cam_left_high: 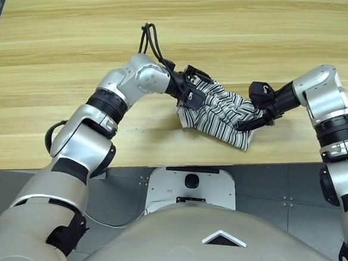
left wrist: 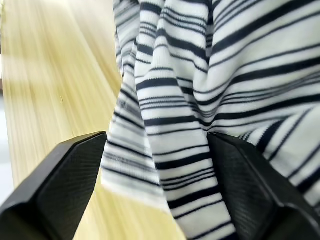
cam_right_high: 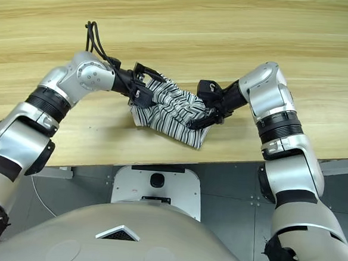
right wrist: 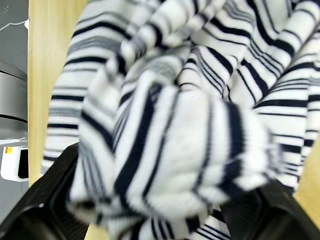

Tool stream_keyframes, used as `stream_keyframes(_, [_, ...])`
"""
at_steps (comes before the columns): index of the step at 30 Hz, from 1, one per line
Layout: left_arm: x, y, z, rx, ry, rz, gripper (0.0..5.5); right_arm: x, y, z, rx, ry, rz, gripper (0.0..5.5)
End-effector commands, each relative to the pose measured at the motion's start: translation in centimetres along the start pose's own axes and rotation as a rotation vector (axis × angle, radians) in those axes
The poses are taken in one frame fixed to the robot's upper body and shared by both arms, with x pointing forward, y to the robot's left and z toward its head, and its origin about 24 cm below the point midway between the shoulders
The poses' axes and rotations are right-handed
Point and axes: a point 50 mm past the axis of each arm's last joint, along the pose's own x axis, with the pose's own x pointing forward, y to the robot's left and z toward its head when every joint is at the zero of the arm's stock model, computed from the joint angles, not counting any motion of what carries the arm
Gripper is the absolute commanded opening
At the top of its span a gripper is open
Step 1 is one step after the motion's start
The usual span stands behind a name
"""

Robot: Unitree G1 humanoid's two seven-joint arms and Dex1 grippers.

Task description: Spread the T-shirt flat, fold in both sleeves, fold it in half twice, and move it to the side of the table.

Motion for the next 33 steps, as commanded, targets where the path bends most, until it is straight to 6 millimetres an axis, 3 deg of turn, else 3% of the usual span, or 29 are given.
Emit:
stream_keyframes(1, [-1.3,-0.6,-1.7,-0.011,0.067,-0.06,3.75,2.3,1.2,-3.5,0.083,0.126,0.058,3.35])
stream_keyframes(8, [-0.2,0.2,0.4,-0.053,-0.136,0.058,3.75,2.2,0.8,-3.7,0.056,0.143,0.006,3.35])
stream_keyframes(12, [0.8,1.2,2.2,-0.054,-0.252,0.167,3.75,1.7,-0.4,-1.9,0.018,0.007,-0.099,3.35])
stream_keyframes(15, [1.0,1.7,2.9,-0.046,-0.295,0.207,3.75,0.2,-1.0,-0.2,0.001,-0.091,-0.148,3.35])
stream_keyframes(23, [1.0,2.3,2.9,-0.021,-0.266,0.245,3.75,-4.7,-0.8,1.6,-0.107,-0.044,-0.174,3.35])
stream_keyframes(29, [0.9,2.5,2.0,-0.001,-0.188,0.262,3.75,-6.0,-0.5,1.3,-0.246,0.111,-0.241,3.35])
stream_keyframes(33, [0.9,2.3,1.8,-0.002,-0.167,0.268,3.75,-6.2,-0.4,2.2,-0.331,0.062,-0.262,3.35])
